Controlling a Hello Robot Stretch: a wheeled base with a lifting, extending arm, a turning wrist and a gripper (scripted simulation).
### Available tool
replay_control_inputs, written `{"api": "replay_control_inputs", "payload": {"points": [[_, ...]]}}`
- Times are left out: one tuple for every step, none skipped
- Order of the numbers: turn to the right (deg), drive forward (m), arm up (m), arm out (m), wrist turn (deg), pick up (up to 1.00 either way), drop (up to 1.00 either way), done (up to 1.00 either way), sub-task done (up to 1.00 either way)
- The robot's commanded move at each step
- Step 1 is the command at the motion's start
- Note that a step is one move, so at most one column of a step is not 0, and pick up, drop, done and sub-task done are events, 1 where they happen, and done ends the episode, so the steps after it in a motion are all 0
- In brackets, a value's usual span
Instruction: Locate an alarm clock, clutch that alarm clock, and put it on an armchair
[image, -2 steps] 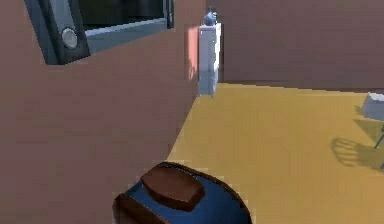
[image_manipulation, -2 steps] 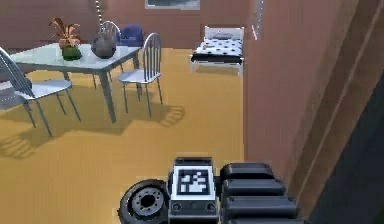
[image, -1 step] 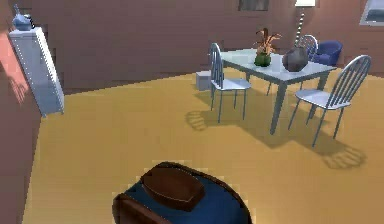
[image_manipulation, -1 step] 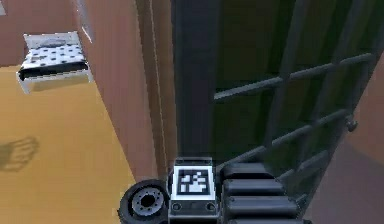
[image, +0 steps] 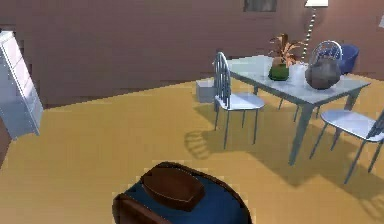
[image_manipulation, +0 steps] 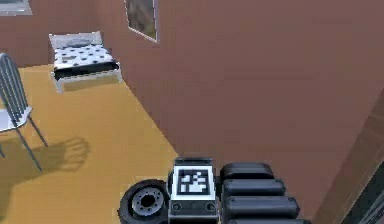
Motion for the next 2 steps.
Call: {"api": "replay_control_inputs", "payload": {"points": [[45.0,0.0,0.0,0.0,0.0,0.0,0.0,0.0,0.0],[12.0,0.0,0.0,0.0,0.0,0.0,0.0,0.0,0.0]]}}
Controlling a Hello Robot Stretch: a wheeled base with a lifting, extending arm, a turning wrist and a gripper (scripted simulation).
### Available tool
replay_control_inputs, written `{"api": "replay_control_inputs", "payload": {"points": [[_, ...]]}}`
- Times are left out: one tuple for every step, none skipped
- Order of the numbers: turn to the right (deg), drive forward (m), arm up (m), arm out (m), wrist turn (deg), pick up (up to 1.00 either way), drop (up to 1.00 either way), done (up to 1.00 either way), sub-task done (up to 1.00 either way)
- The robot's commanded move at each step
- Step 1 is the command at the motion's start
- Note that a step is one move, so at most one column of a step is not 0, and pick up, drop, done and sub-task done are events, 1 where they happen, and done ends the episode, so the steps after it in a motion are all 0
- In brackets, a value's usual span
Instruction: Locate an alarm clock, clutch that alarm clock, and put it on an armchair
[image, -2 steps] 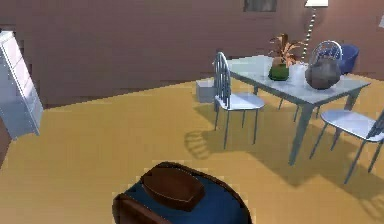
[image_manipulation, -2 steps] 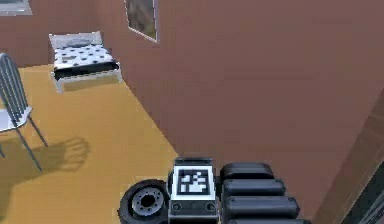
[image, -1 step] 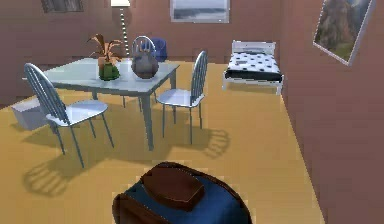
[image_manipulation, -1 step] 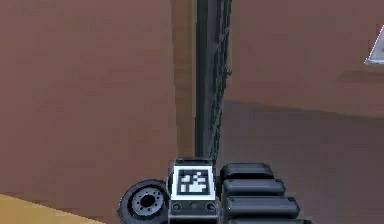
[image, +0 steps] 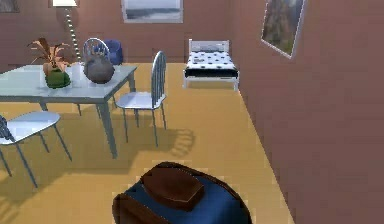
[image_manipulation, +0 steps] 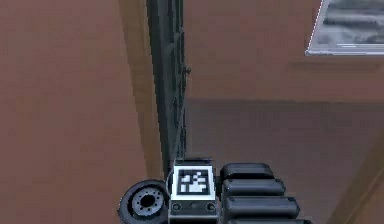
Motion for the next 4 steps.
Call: {"api": "replay_control_inputs", "payload": {"points": [[3.0,0.0,0.0,0.0,0.0,0.0,0.0,0.0,0.0],[0.0,1.0,0.0,0.0,0.0,0.0,0.0,0.0,0.0],[0.0,1.0,0.0,0.0,0.0,0.0,0.0,0.0,0.0],[0.0,0.4,0.0,0.0,0.0,0.0,0.0,0.0,0.0]]}}
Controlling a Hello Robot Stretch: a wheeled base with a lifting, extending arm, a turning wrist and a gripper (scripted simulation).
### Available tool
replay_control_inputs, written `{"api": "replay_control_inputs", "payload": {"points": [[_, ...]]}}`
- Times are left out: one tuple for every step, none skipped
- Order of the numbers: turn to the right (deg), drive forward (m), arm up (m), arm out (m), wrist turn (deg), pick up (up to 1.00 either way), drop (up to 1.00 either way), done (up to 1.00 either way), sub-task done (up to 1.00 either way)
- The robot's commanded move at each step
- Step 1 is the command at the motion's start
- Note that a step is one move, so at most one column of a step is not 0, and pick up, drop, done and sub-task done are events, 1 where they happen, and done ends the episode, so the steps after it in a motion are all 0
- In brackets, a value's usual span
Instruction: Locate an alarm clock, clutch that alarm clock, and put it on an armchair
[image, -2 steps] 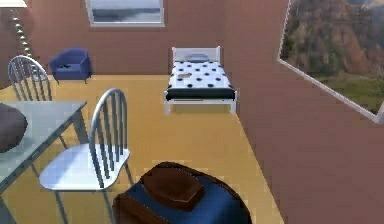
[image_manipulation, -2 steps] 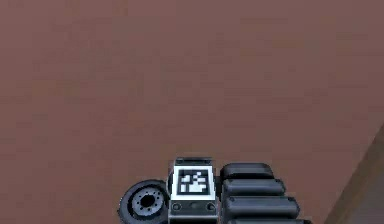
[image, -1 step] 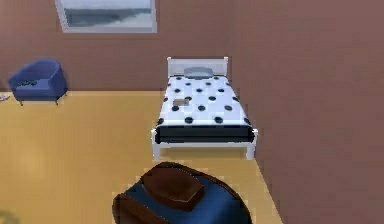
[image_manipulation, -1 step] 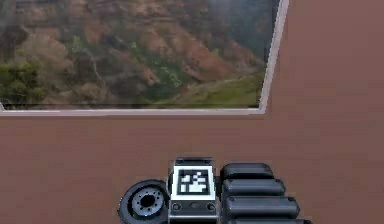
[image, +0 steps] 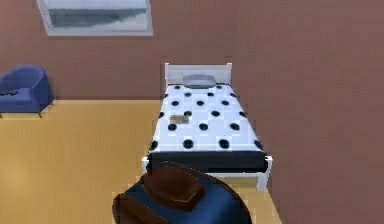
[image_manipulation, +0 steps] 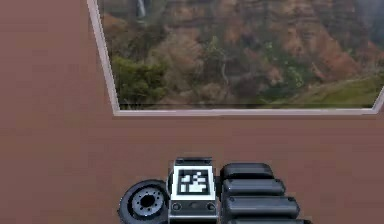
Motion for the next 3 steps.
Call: {"api": "replay_control_inputs", "payload": {"points": [[-45.0,0.0,0.0,0.0,0.0,0.0,0.0,0.0,0.0],[-3.0,0.0,0.0,0.0,0.0,0.0,0.0,0.0,0.0],[0.0,1.0,0.0,0.0,0.0,0.0,0.0,0.0,0.0]]}}
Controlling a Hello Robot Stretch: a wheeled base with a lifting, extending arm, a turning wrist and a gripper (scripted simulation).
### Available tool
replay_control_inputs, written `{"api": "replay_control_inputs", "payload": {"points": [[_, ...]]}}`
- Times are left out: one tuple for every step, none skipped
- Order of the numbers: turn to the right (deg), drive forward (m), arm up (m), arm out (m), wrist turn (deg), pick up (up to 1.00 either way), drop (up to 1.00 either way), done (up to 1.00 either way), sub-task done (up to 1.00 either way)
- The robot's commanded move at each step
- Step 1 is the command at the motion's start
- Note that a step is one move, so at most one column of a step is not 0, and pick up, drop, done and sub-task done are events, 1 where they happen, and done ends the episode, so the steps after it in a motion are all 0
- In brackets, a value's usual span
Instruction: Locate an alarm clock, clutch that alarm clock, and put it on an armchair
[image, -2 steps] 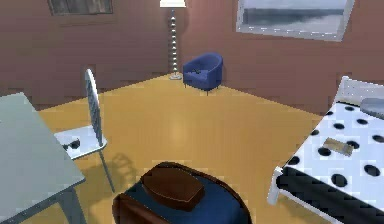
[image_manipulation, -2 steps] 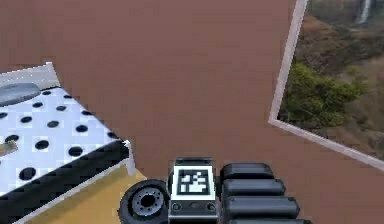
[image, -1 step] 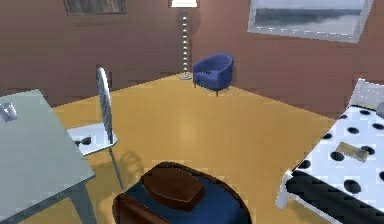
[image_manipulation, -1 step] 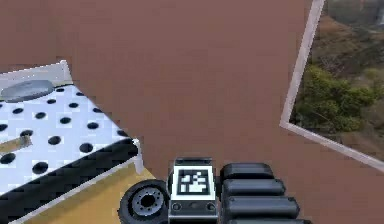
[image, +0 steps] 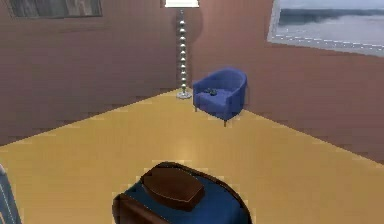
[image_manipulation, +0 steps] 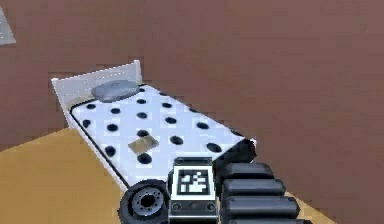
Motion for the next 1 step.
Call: {"api": "replay_control_inputs", "payload": {"points": [[0.0,1.0,0.0,0.0,0.0,0.0,0.0,0.0,0.0]]}}
